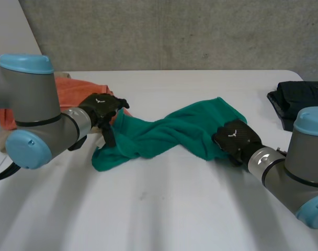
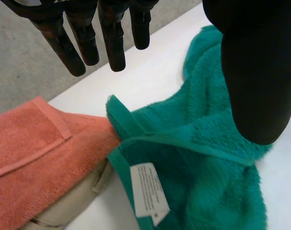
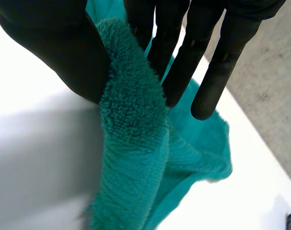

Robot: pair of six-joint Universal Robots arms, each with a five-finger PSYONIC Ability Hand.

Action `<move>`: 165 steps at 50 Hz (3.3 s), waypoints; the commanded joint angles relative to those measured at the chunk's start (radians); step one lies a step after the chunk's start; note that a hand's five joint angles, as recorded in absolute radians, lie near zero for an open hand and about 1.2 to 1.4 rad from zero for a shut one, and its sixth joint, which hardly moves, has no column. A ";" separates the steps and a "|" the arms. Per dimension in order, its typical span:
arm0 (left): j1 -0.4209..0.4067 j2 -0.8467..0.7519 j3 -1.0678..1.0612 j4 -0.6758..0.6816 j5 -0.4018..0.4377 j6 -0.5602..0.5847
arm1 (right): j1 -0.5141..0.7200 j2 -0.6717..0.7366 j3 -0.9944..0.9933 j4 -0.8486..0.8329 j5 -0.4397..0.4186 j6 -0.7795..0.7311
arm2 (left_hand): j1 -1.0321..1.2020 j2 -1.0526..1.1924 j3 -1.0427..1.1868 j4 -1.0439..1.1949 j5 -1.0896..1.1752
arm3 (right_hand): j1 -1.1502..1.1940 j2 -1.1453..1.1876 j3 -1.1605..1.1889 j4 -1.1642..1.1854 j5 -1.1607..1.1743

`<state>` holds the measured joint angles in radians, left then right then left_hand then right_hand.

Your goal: Fold the laundry.

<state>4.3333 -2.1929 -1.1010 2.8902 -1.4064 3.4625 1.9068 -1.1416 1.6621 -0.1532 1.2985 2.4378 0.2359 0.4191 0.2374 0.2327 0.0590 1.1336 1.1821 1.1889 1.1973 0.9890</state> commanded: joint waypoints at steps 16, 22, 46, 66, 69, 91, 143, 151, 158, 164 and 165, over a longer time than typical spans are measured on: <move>-0.081 -0.327 0.566 -0.161 0.059 -0.003 | 0.066 -0.426 -0.113 0.040 -0.234 0.087 | -0.061 -0.245 -0.063 -0.058 -0.059 | 0.263 0.214 0.207 0.199 0.233; -0.138 -0.393 0.607 -0.207 0.127 -0.006 | 0.070 -0.507 -0.163 0.030 -0.309 0.184 | -0.061 -0.245 -0.063 -0.058 -0.059 | 0.263 0.214 0.207 0.199 0.233; -0.069 0.073 0.440 0.458 -0.190 0.020 | -0.140 -0.095 -0.576 -0.012 0.038 0.188 | 1.160 0.977 1.159 1.164 1.163 | 0.263 0.214 0.207 0.199 0.233; -0.044 -0.056 -0.172 0.422 -0.192 0.040 | -0.101 0.114 -0.058 -0.148 -0.074 0.026 | 0.982 0.799 0.981 0.985 0.984 | 0.263 0.214 0.207 0.199 0.233; -0.026 -0.065 -0.149 0.333 -0.197 0.040 | -0.094 0.172 -0.062 -0.100 -0.032 -0.046 | 0.742 0.558 0.740 0.745 0.744 | 0.263 0.214 0.207 0.199 0.233; 0.118 -0.024 -0.209 0.285 -0.053 0.142 | -0.104 0.115 -0.076 -0.055 -0.041 -0.003 | 0.212 0.029 0.211 0.216 0.215 | 0.263 0.214 0.207 0.199 0.233; 0.071 0.320 -0.553 -0.011 -0.074 0.426 | -0.229 -0.141 0.078 0.526 0.022 -0.482 | 1.160 0.977 1.159 1.164 1.163 | 0.263 0.214 0.207 0.199 0.233; 0.025 0.096 -0.258 0.124 -0.180 0.392 | -0.221 0.011 -0.097 0.428 0.036 -0.341 | 1.160 0.977 1.159 1.164 1.163 | 0.263 0.214 0.207 0.199 0.233; -0.024 -0.059 -0.001 0.173 -0.195 0.389 | -0.218 0.138 -0.234 0.241 0.058 -0.281 | 1.160 0.977 1.159 1.164 1.163 | 0.263 0.214 0.207 0.199 0.233; -0.024 -0.185 0.177 0.190 -0.224 0.399 | -0.223 0.187 -0.298 0.135 0.077 -0.275 | 1.160 0.977 1.159 1.164 1.163 | 0.263 0.214 0.207 0.199 0.233; -0.024 -0.197 0.193 0.185 -0.226 0.399 | -0.223 0.195 -0.304 0.124 0.078 -0.276 | 1.160 0.977 1.159 1.164 1.163 | 0.263 0.214 0.207 0.199 0.233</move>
<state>4.3085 -2.2992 -1.0373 3.0781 -1.6155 3.8514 1.6875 -0.9866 1.4074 0.0581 1.3636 2.1621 1.1576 1.1951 1.1853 1.1949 0.9742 1.1333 1.1821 1.1890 1.1982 1.0349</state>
